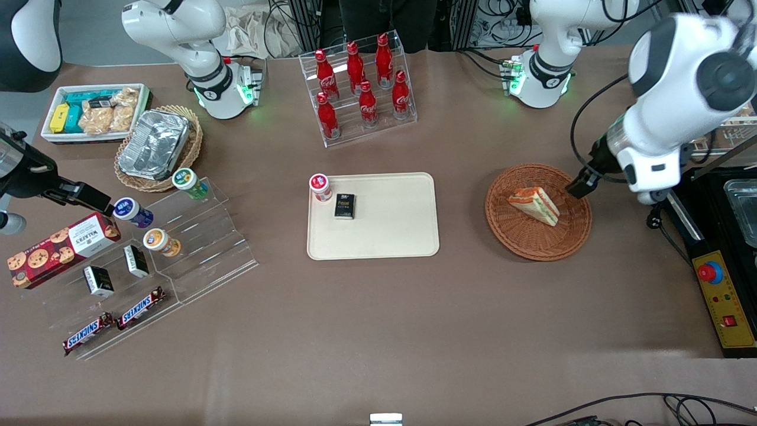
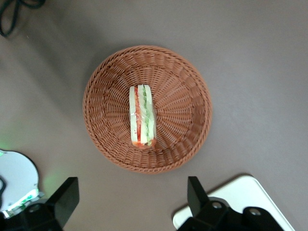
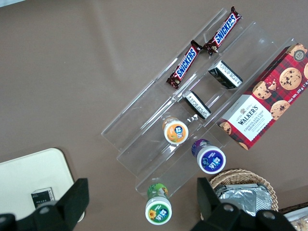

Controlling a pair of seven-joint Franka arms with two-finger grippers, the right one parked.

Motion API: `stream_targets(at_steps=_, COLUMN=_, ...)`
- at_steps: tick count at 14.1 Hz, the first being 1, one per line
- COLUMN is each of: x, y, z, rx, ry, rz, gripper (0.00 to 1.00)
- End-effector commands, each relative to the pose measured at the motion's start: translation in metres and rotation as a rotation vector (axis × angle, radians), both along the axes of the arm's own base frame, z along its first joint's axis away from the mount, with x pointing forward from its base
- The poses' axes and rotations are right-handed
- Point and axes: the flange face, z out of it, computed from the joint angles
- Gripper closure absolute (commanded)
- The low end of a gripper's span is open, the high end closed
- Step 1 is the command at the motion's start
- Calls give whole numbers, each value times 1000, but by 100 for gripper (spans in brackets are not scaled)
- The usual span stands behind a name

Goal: Place sandwich from basket to tray
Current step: 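Lower the open left gripper over the wrapped sandwich in the basket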

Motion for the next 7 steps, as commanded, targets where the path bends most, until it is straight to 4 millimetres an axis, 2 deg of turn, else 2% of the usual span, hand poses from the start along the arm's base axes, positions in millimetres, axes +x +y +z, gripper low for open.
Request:
stream_targets(at_steps=1, x=-37, y=3, z=-53, rx=9, ry=-41, rz=37, gripper=0)
stream_targets(at_steps=7, x=-60, y=-2, z=-159, rx=11, ry=-81, rz=66, gripper=0)
